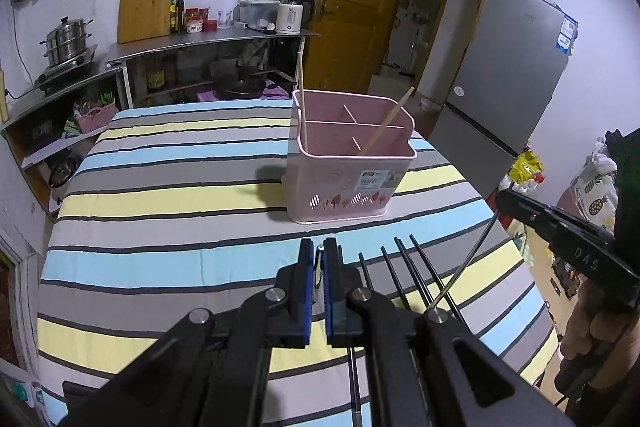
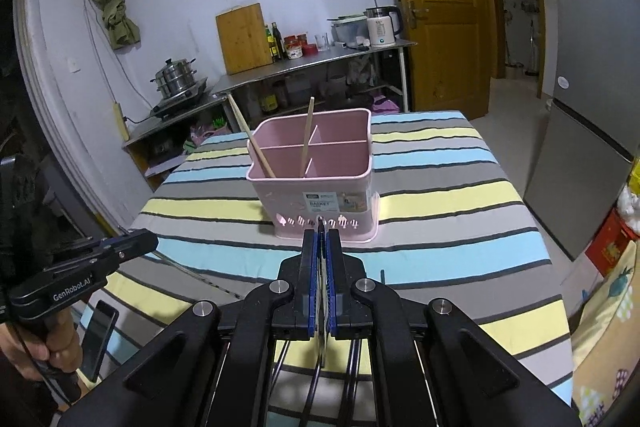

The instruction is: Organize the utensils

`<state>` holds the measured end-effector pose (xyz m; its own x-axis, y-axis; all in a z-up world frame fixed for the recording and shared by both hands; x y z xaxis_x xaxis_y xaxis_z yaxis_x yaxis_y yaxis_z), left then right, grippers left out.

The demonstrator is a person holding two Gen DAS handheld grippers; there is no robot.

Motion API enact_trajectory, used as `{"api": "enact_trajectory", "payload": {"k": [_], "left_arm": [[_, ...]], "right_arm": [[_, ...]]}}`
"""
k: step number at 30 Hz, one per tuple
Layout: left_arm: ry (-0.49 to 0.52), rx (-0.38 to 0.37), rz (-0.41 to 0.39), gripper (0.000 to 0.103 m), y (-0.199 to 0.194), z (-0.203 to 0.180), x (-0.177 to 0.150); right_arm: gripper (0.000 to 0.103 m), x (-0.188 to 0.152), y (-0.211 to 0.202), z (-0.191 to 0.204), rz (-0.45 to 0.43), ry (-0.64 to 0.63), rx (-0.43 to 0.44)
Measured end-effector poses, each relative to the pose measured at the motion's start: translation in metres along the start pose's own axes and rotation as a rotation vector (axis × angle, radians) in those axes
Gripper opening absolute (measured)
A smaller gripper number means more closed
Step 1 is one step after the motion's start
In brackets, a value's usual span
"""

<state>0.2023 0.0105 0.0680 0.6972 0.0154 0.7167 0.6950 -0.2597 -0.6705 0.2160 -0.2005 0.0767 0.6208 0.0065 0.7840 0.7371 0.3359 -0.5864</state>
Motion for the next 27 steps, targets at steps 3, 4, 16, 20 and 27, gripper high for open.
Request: {"api": "enact_trajectory", "payload": {"k": [3,4,16,20,27], "left_arm": [[-0.006,-0.005,0.007,0.005,-0.004,-0.001,0.002],[-0.007,-0.007,0.006,0.005,-0.006,-0.001,0.004],[-0.031,-0.061,-0.044,0.005,-0.015,-0.003,0.050],[-0.052,-0.075,-0.080,0.005,-0.015,0.000,0.076],[-0.074,-0.092,-0.144,0.005,-0.016,0.002,0.120]], "right_arm": [[0.004,0.002,-0.007,0.001,-0.018,-0.004,0.001],[0.004,0.004,-0.010,0.002,-0.026,-0.003,0.002],[0.004,0.037,-0.014,0.003,-0.100,0.024,0.036],[0.004,0.061,-0.015,0.004,-0.149,0.041,0.048],[0.004,0.102,-0.014,0.006,-0.241,0.079,0.066]]}}
Point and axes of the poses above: each gripper's, at about its wrist camera, not at the fingertips, and y roughly the way its jaws point, z to its left, x to its top, the point moved 2 cm from there along y, roughly the way its jaws point, and after that the axes turned 1 degree about -z, right-handed, at the moved point
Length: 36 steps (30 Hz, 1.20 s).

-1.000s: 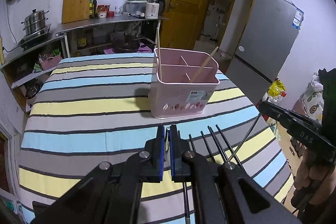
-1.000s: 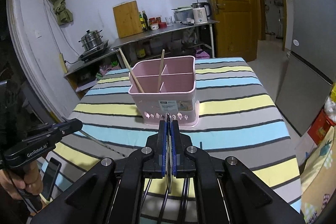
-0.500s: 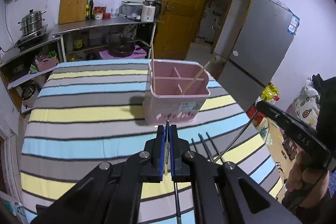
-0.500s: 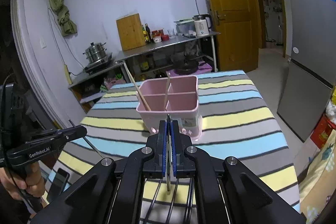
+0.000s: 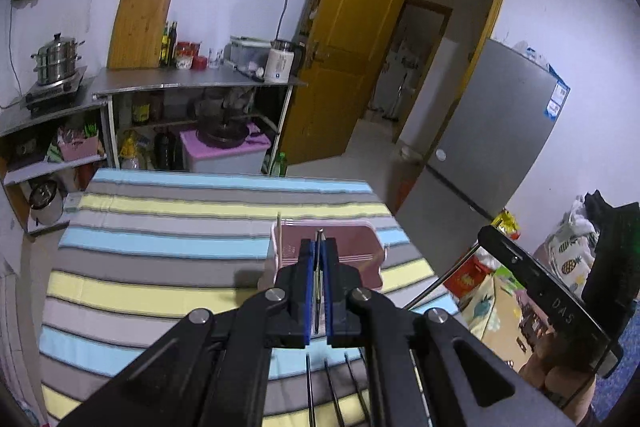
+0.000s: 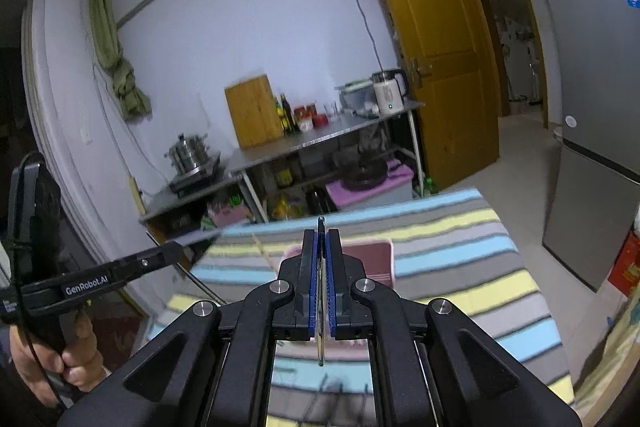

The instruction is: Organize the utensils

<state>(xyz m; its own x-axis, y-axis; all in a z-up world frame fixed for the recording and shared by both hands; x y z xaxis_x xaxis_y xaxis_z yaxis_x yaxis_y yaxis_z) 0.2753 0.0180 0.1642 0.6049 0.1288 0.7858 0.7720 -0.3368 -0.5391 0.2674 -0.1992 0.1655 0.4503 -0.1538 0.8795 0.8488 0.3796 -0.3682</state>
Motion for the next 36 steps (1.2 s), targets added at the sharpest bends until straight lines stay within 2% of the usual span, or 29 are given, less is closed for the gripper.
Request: {"api": "enact_trajectory", "payload": {"k": [6,13,20,28,36], "left_arm": [[-0.012,-0.008,-0.026,0.005,0.016,0.001,0.017],[-0.049,-0.003,-0.008,0.005,0.049,0.019,0.014],[-0.076,0.004,0.046,0.005,0.078,0.034,-0.008],[-0.074,0.018,0.083,0.005,0.092,0.036,-0.023],[-0.064,0.026,0.098,0.005,0.094,0.033,-0.026]], "right_arm": [[0.003,0.014,0.023,0.002,-0.038,0.027,0.007],[0.003,0.010,0.056,0.000,-0.035,0.042,0.003],[0.003,-0.013,0.085,-0.006,0.021,0.033,-0.009],[0.004,-0.037,0.101,-0.010,0.084,0.020,-0.012],[0.005,-0.041,0.104,-0.013,0.120,0.019,-0.002]]}}
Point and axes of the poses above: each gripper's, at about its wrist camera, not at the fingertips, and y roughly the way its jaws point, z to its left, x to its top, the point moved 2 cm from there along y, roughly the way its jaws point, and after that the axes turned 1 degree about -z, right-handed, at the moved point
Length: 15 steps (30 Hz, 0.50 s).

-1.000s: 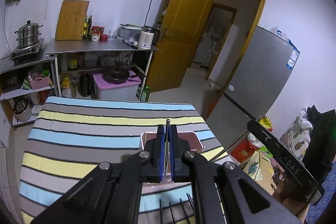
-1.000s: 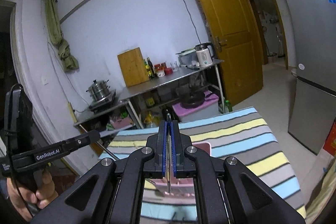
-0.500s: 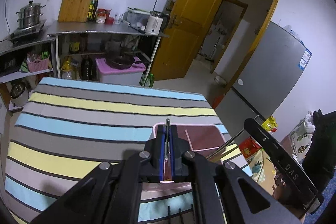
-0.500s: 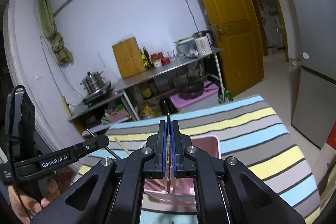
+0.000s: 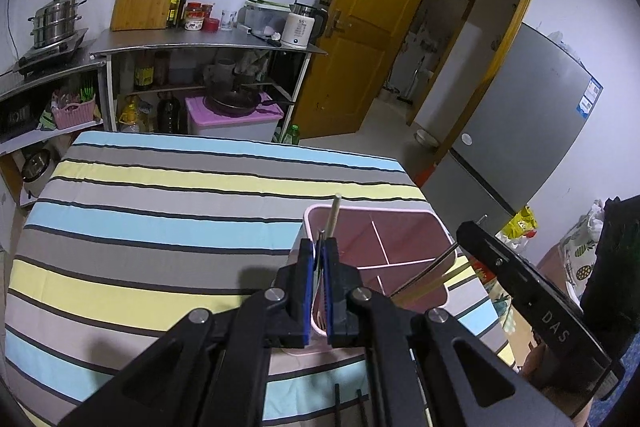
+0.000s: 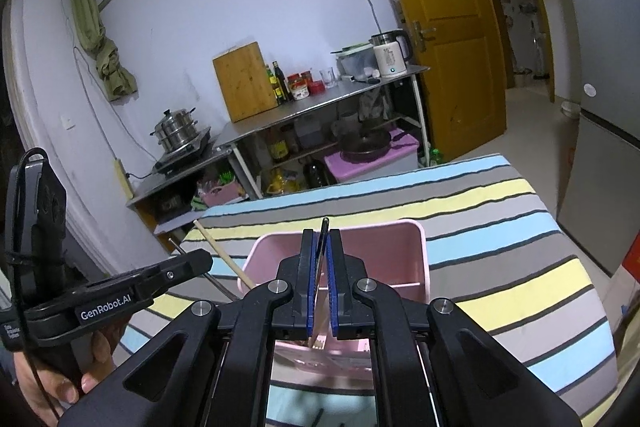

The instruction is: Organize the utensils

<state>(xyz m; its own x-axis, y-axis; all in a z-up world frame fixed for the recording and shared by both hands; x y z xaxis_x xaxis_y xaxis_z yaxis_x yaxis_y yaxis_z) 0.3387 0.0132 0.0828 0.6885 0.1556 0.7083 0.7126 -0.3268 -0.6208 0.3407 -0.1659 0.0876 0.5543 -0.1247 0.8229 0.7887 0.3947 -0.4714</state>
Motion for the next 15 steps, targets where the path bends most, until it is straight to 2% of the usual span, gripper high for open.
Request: {"api": "enact_trajectory", "payload": {"k": [3,5,15], "left_arm": [[0.001,0.001,-0.002,0.014,0.001,0.000,0.001],[-0.001,-0.003,-0.009,0.024,-0.002,0.000,0.002],[0.005,0.008,-0.072,0.026,-0.042,0.000,-0.003]], "right_arm": [[0.005,-0.001,-0.002,0.000,0.010,-0.012,0.001],[0.005,-0.001,-0.004,0.000,0.011,-0.015,0.001],[0.006,0.004,-0.041,0.005,-0.025,-0.032,0.007]]}}
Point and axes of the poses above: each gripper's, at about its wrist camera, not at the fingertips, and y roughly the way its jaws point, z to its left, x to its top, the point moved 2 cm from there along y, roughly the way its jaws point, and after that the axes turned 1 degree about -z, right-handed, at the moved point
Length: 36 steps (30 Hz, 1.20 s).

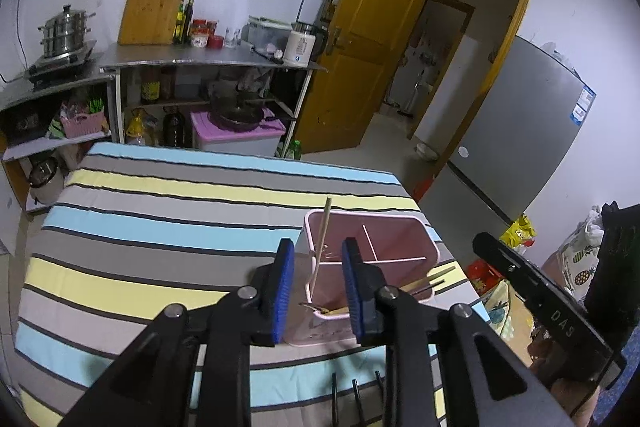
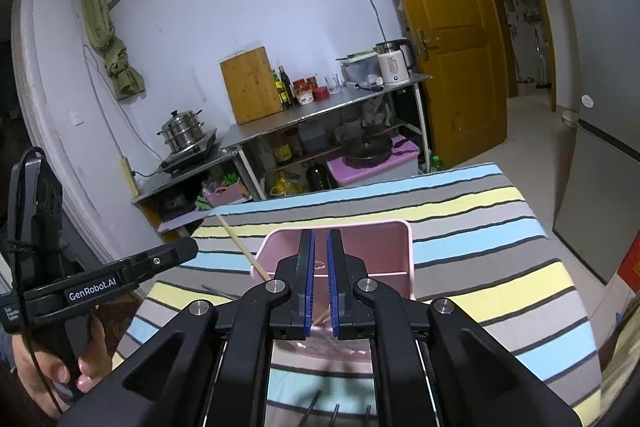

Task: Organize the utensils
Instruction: 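Withdraw the right gripper and move it toward the black chopsticks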

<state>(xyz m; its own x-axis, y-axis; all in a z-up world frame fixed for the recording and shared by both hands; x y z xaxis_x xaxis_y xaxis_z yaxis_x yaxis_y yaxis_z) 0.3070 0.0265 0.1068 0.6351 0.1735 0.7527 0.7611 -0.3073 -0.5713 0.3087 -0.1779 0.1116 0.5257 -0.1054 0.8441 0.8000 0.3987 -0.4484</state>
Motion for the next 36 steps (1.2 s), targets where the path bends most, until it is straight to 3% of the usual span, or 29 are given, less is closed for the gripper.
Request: {"api": "enact_trajectory", "payload": {"k": [15,29,36], "left_arm": [[0.063,0.020,-0.067,0.032,-0.088,-0.017,-0.077],[0.087,-0.001,-0.088,0.032,-0.130,-0.030,-0.137],[0.105,0.012,-0.072,0.037,-0.132,-0.036,-0.162]], "right_arm": [[0.008,-0.046,-0.104,0.007,-0.048,-0.043,-0.004],[0.008,-0.113,-0.154,0.009,-0.019,-0.070,-0.026],[0.011,-0.132,-0.162,0.004,0.000,-0.046,-0.012]]}}
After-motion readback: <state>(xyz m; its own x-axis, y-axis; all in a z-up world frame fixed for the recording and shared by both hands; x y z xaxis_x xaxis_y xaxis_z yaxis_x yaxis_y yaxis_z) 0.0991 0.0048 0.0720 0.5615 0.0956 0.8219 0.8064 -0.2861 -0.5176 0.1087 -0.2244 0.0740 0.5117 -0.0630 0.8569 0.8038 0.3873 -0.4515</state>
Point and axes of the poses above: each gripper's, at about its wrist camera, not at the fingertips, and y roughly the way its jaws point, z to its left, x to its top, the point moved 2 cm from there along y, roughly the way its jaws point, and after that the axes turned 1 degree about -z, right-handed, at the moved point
